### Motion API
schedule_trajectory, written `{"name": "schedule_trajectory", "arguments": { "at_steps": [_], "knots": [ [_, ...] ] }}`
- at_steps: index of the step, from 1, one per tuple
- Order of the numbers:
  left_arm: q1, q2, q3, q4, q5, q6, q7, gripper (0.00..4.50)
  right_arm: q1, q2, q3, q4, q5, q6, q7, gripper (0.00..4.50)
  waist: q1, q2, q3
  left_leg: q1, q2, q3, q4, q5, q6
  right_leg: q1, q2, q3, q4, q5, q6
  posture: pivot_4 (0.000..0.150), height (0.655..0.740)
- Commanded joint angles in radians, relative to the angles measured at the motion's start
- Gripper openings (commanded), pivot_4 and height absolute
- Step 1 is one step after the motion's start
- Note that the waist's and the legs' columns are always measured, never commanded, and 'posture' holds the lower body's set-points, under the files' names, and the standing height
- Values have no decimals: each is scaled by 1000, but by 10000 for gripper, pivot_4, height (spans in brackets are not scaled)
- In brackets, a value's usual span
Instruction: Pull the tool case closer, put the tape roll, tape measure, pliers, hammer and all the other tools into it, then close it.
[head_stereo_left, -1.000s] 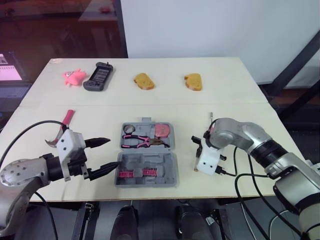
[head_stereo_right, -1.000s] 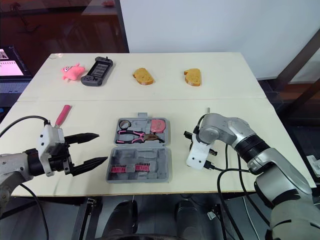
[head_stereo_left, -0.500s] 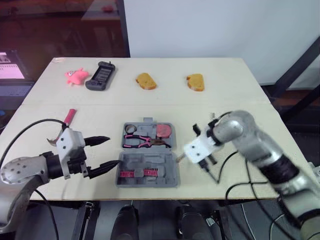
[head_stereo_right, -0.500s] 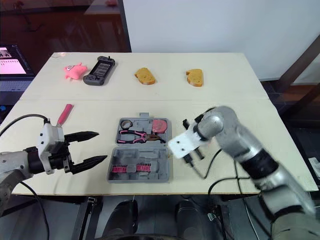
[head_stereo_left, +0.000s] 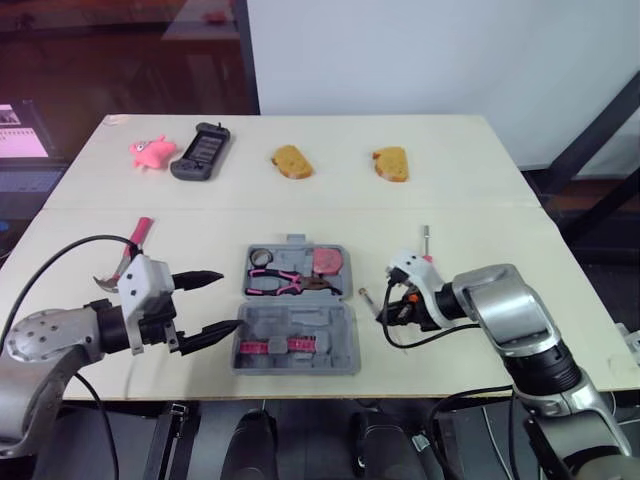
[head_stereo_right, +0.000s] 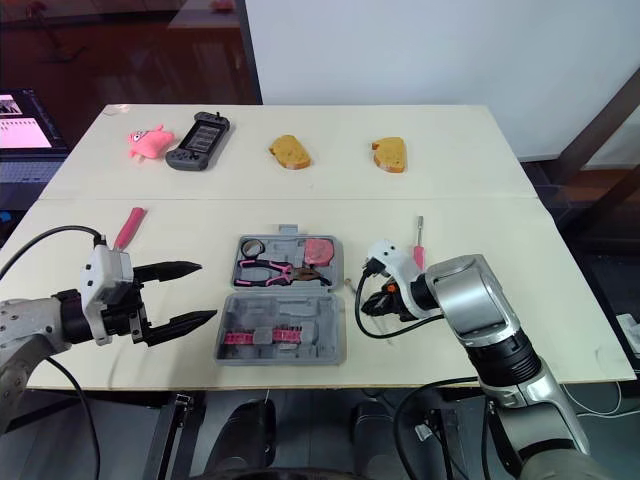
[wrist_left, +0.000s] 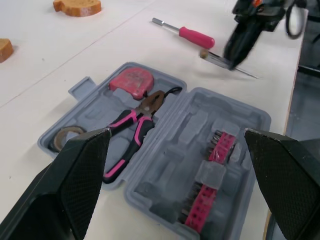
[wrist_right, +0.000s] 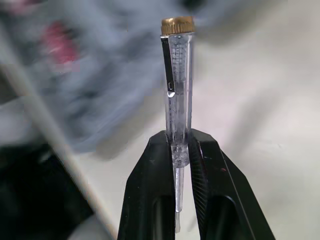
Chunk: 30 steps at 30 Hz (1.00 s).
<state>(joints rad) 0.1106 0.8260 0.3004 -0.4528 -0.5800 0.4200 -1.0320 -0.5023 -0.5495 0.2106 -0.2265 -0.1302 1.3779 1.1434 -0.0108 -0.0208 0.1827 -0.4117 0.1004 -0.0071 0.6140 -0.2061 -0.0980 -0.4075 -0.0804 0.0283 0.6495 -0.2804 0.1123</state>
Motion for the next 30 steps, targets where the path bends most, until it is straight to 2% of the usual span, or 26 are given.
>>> {"name": "schedule_trajectory", "arguments": {
  "at_steps": [1,8,11,16,17,23,28,30],
  "knots": [
    [3,16,34,-15,-3,-25,-10,45000,5,-9,-14,25,32,-69,-103,1011,-2,0,0,0,0,0,0,0,0,0,0,0,0,0,0,1500,7207],
    [23,8,63,-39,-37,-40,-41,45000,9,-13,52,109,46,-225,-245,1011,-6,0,0,0,0,0,0,0,0,0,0,0,0,0,0,1500,7207],
    [38,8,74,-53,-59,-39,-60,45000,10,-20,72,111,58,-254,-276,14554,-5,0,0,0,0,0,0,0,0,-1,0,0,0,0,0,1500,7207],
    [15,16,84,-44,-78,-37,-72,45000,1,-43,77,62,96,-247,-290,40559,-3,0,0,0,0,0,0,0,0,0,0,0,0,0,0,1500,7207],
    [9,18,82,-39,-79,-41,-78,45000,0,-55,75,40,112,-242,-278,44633,-3,0,0,0,0,0,0,0,0,0,0,0,0,0,0,1500,7207],
    [-42,25,62,0,-76,-53,-116,45000,-2,-121,26,-90,175,-308,-268,44633,-3,0,0,-1,0,0,-1,0,0,-1,0,0,0,0,0,1500,7207],
    [-98,28,20,44,-60,-58,-131,45000,132,-54,-78,-143,135,-601,-447,44633,1,-1,0,-1,0,0,-1,0,0,-1,0,0,-1,0,0,1500,7207],
    [-116,28,6,61,-55,-61,-136,45000,166,-36,-106,-152,176,-547,-451,44633,1,-1,0,-1,0,0,-1,0,0,-1,0,0,-1,0,1,1500,7207]
  ]
}}
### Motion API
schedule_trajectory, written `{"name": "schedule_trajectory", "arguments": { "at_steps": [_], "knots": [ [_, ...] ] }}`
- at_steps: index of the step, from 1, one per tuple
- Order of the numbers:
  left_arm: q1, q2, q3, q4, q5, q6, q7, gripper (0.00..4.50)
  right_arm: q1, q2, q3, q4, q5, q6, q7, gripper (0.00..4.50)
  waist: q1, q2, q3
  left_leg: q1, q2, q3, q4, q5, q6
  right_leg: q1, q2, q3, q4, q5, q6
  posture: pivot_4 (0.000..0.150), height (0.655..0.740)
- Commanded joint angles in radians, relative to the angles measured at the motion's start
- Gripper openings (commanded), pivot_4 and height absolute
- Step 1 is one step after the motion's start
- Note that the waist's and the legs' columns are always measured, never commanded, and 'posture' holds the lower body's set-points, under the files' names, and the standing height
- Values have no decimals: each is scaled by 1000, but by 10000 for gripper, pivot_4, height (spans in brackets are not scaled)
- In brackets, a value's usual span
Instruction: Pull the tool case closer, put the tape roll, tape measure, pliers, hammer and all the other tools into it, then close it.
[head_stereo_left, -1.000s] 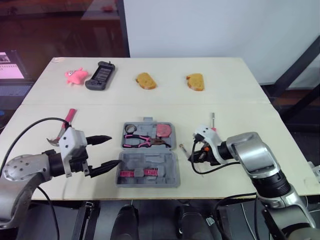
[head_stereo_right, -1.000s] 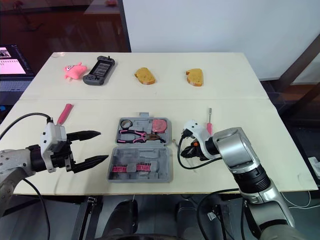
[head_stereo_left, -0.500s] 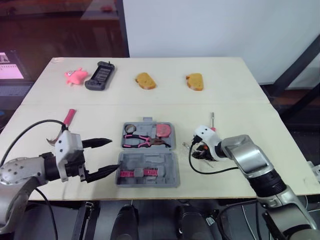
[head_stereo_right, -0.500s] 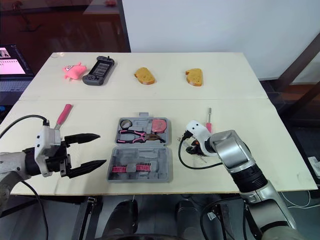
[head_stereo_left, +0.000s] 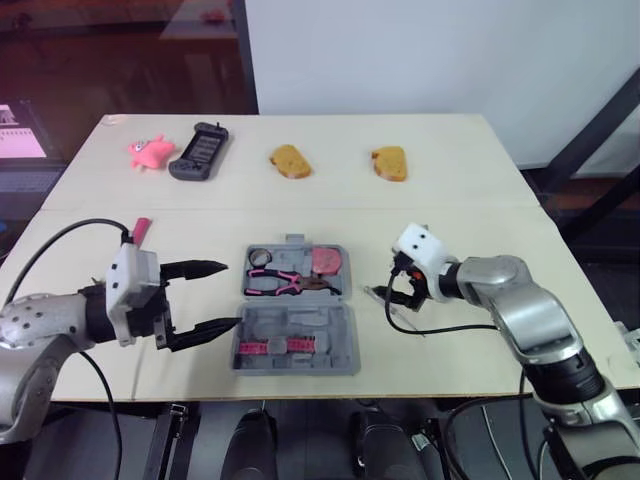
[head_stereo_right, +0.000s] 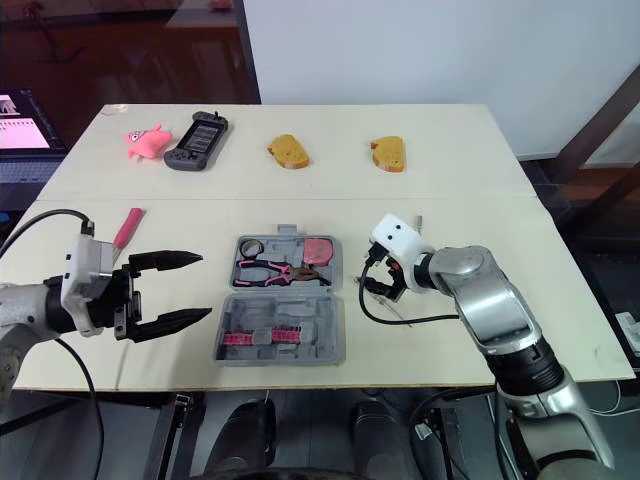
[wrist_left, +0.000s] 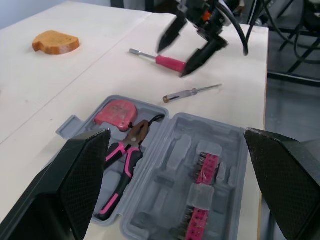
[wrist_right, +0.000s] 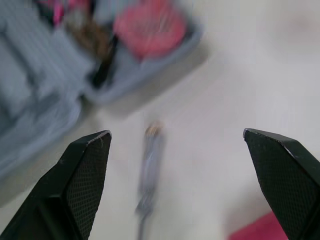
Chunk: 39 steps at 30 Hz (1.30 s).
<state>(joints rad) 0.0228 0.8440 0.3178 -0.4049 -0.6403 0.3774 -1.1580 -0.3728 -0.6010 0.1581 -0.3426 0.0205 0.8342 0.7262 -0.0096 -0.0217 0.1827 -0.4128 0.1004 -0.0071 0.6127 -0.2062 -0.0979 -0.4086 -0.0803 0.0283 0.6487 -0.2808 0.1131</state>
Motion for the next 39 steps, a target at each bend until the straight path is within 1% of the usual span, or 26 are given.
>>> {"name": "schedule_trajectory", "arguments": {
  "at_steps": [1,3,6,9,15,16,17,18,23,28,29,30,33,35,39],
  "knots": [
    [-33,10,-16,18,6,-20,-12,45000,43,22,-63,-38,44,19,-32,44633,-1,0,0,-1,0,0,0,0,0,0,0,0,-1,0,0,1500,7207],
    [-49,14,-27,29,6,-19,-17,45000,49,21,-57,-47,72,35,-16,44633,-5,0,0,-1,0,0,1,0,0,0,0,0,0,0,0,1500,7207],
    [-72,21,-38,40,6,-10,-23,45000,64,49,-84,-41,113,112,-43,44633,-6,0,0,-1,0,0,1,0,0,0,0,0,0,0,0,1500,7207],
    [-80,27,-44,44,5,0,-27,45000,102,25,-45,-16,93,95,-57,44633,-4,0,0,-1,0,0,0,0,0,0,0,0,0,0,0,1500,7207],
    [-85,34,-48,42,4,10,-20,45000,154,36,-8,48,88,54,-81,44633,-4,0,0,-1,0,0,1,0,0,0,0,0,-1,0,0,1500,7207],
    [-84,35,-48,42,5,10,-18,45000,157,35,-1,60,86,38,-83,39456,-4,0,0,-1,0,0,1,0,0,0,0,0,-1,0,0,1500,7207],
    [-84,35,-48,41,6,11,-16,45000,158,31,12,72,81,22,-80,36651,-4,0,0,-1,0,0,1,0,0,0,0,0,-1,0,0,1500,7207],
    [-83,36,-48,40,6,12,-14,45000,157,26,28,83,73,3,-78,32096,-4,0,0,-1,0,0,1,0,0,0,0,0,-1,0,0,1500,7207],
    [-78,40,-45,34,6,17,-10,45000,151,33,51,135,52,-54,-91,32096,-5,0,0,-1,0,0,1,0,0,-1,0,0,-1,0,0,1500,7207],
    [-76,41,-42,30,9,20,-8,45000,154,45,43,153,58,-43,-106,32096,-5,0,0,-1,0,0,1,0,0,0,0,0,-1,0,0,1500,7207],
    [-76,41,-42,30,9,20,-8,45000,155,46,40,154,60,-33,-109,26592,-5,0,0,-1,0,0,1,0,0,0,0,0,-1,0,0,1500,7207],
    [-74,41,-40,29,9,20,-8,45000,159,43,38,153,59,-23,-113,23730,-5,0,0,-1,0,0,1,0,0,0,0,0,-1,0,0,1500,7207],
    [-65,43,-31,28,9,19,-10,45000,173,32,19,145,68,-2,-114,9050,-4,-1,0,-1,0,0,1,0,0,0,0,0,-1,0,0,1500,7207],
    [-61,45,-28,29,10,17,-10,45000,181,14,13,139,67,-3,-107,419,-1,-1,0,-1,0,0,1,0,0,0,0,0,-1,0,0,1500,7207],
    [-51,47,-22,30,9,13,-10,45000,176,-7,12,113,70,-3,-97,419,0,-1,0,-1,0,0,1,0,0,0,0,0,-1,0,0,1500,7207]
  ]
}}
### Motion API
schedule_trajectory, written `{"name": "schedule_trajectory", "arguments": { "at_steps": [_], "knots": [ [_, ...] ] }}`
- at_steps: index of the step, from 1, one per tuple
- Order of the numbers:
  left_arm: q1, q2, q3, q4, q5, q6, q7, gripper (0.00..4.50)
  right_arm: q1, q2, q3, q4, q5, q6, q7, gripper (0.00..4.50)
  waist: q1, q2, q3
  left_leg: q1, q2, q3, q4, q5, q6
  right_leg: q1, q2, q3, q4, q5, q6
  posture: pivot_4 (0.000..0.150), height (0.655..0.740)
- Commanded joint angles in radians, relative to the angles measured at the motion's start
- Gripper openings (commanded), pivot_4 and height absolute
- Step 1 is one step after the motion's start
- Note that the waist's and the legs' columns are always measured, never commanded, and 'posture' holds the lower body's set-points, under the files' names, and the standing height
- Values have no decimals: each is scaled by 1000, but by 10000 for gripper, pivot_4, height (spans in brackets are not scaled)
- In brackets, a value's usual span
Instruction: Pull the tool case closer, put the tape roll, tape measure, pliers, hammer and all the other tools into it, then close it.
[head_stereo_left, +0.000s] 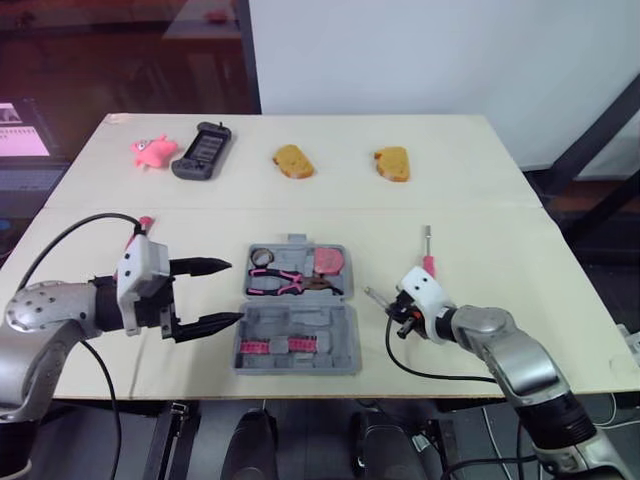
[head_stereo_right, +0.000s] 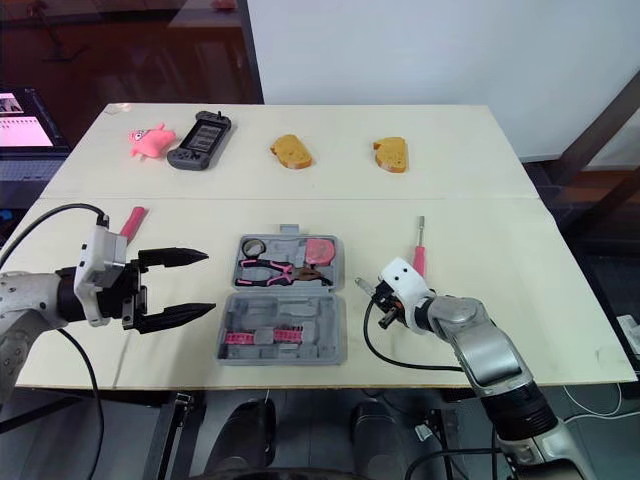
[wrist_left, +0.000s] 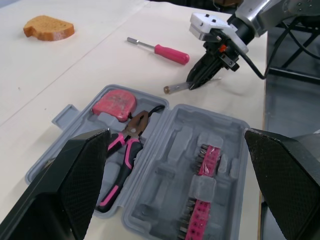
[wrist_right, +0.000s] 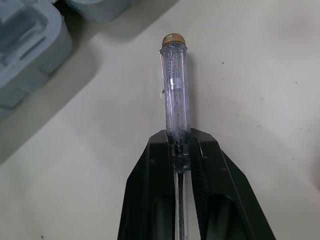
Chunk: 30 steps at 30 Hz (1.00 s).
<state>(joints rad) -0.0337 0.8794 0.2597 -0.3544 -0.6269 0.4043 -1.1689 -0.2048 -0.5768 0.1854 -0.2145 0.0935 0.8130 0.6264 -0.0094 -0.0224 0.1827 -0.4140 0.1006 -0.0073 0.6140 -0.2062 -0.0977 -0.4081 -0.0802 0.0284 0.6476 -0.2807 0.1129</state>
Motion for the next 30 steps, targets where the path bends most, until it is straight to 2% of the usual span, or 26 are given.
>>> {"name": "schedule_trajectory", "arguments": {
  "at_steps": [1,9,14,18,21,23,30],
  "knots": [
    [10,11,37,-19,-4,-16,1,45000,-1,-36,-14,-23,-2,25,6,419,-1,0,0,0,0,0,0,0,0,0,0,0,0,0,0,1500,7207],
    [101,-2,113,-7,-13,-53,-15,45000,-169,-109,53,-122,30,149,102,419,-8,1,1,0,0,0,-1,0,0,-2,0,0,1,0,0,1500,7207],
    [195,-19,187,38,16,-119,-37,45000,-378,-182,243,-182,-28,161,209,419,-11,2,1,-2,0,0,-1,0,0,-4,0,0,0,0,0,1500,7207],
    [254,-36,215,50,33,-158,-29,45000,-591,-131,381,-150,-15,282,273,419,-10,2,1,-2,0,0,-1,0,0,-5,0,0,1,0,-1,1500,7207],
    [300,-50,237,49,41,-183,-24,45000,-722,-84,479,-121,-1,319,332,419,-5,2,1,-9,0,0,0,0,0,-11,0,0,2,0,-1,1500,7207],
    [328,-59,250,46,41,-194,-20,45000,-786,-57,537,-97,2,316,371,419,-4,2,1,-14,0,0,1,0,0,-17,0,0,4,1,0,1500,7207],
    [410,-95,283,12,42,-217,9,45000,-910,107,662,63,-9,320,389,419,-8,2,1,-14,0,0,1,0,0,-18,0,0,6,1,-1,1500,7207]
  ]
}}
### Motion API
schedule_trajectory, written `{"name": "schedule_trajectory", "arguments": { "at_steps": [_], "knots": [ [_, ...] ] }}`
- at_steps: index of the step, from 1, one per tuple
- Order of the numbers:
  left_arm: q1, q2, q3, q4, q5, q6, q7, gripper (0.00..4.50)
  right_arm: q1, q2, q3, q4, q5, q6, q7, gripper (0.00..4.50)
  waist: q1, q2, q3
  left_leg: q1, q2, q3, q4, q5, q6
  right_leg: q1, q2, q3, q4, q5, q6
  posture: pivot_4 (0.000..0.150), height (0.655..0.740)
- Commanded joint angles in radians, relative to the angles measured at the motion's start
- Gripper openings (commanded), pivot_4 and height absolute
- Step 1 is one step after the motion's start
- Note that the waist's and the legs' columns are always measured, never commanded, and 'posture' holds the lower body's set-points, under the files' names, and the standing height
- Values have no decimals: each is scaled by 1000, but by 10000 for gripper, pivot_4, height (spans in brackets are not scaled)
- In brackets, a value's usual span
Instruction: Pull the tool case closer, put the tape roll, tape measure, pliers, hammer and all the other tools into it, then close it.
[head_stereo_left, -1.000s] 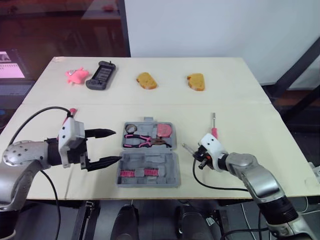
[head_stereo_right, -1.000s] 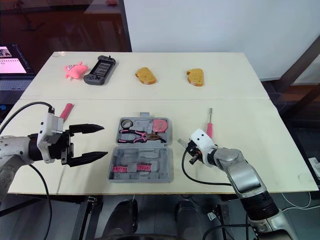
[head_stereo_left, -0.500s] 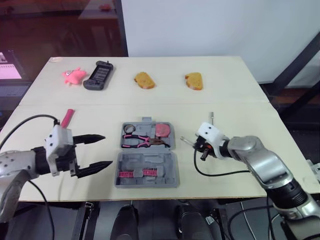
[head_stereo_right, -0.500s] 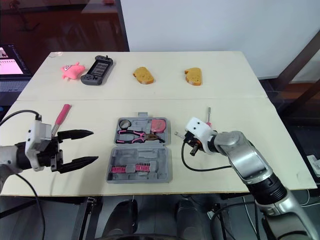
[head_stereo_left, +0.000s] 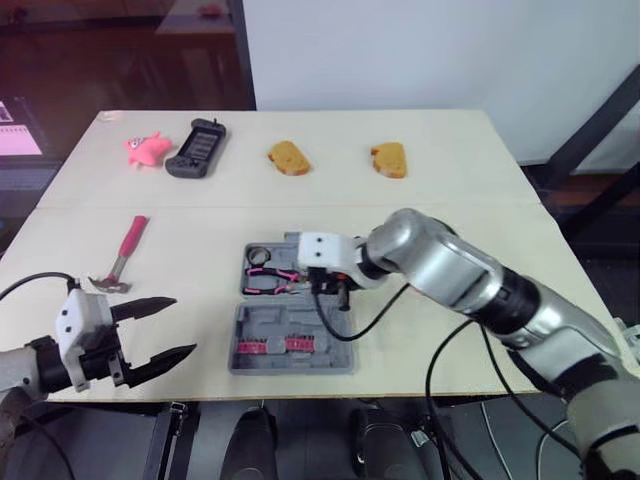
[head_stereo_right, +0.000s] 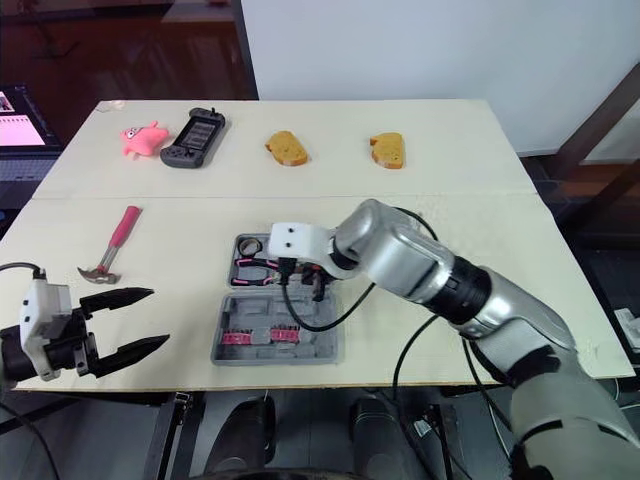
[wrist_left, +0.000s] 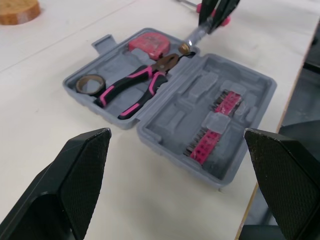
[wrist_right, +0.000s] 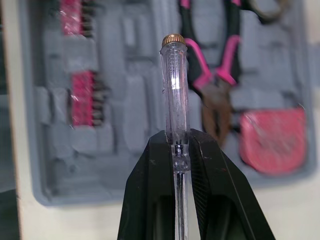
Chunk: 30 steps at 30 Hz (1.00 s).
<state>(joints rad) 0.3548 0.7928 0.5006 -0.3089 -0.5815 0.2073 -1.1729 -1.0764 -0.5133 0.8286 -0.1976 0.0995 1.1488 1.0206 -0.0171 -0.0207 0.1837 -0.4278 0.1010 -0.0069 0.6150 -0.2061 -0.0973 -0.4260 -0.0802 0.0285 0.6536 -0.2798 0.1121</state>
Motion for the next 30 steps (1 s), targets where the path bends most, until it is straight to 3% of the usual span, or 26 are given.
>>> {"name": "schedule_trajectory", "arguments": {
  "at_steps": [1,17,30],
  "knots": [
    [30,-12,46,-39,-4,-20,16,45000,-44,67,18,70,-17,-19,-15,419,-1,0,0,0,0,0,0,0,0,0,0,0,0,0,0,1500,7207],
    [78,-30,64,-63,-4,-29,43,45000,-55,272,81,257,-41,-8,-76,419,-3,0,0,0,0,0,0,0,0,-1,0,0,1,1,2,1500,7207],
    [82,-25,77,-52,-3,-36,44,45000,-10,371,108,447,-118,-108,-127,419,-4,-1,0,0,0,0,0,0,0,-1,0,0,1,1,2,1500,7207]
  ]
}}
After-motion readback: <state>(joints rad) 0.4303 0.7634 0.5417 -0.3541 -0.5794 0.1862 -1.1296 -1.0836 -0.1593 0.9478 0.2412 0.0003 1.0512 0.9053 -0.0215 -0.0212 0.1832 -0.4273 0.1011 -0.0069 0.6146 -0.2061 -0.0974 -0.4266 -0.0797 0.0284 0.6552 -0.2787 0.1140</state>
